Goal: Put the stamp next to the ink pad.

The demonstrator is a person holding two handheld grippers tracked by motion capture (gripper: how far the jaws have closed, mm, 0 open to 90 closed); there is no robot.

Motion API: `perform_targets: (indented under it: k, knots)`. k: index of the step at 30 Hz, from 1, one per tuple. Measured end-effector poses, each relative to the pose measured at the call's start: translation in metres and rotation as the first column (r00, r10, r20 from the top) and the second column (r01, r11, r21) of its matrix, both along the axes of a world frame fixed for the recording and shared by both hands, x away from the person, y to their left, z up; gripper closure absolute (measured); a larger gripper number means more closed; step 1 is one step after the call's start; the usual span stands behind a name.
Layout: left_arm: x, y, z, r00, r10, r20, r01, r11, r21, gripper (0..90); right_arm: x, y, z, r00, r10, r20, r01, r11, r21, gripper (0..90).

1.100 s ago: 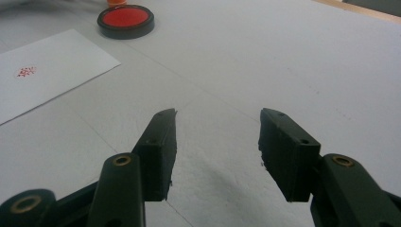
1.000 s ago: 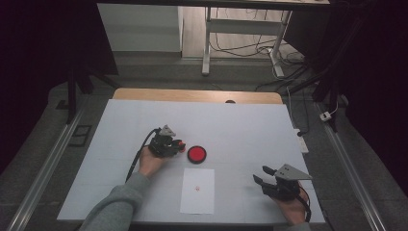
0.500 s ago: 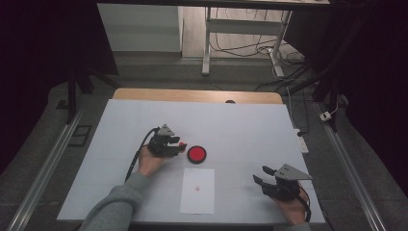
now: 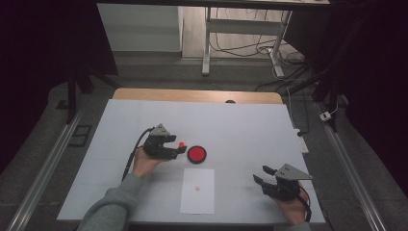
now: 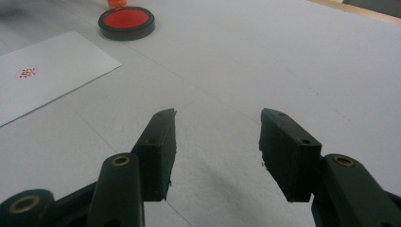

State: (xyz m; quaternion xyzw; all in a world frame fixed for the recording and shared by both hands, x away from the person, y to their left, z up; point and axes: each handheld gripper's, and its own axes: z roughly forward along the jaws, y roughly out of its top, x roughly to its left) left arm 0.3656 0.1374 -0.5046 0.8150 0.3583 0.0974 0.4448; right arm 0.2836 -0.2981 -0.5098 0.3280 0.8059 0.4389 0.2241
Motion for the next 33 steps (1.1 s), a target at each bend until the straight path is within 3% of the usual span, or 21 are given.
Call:
perform_targets:
  k: [12,33]
  knots:
    - [-0.038,0.017,0.006,0.9997,-0.016,0.017,0.015,0.9992,0.036,30.3,0.001,-0.002,0.0,1.0,0.002,0.002,-0.002,1.0,0.001,45.5]
    - [-0.105,0.062,-0.014,0.9992,0.038,0.011,-0.039,0.9989,0.028,30.5,0.003,-0.005,-0.005,0.9997,0.024,-0.004,-0.024,0.999,-0.033,45.2]
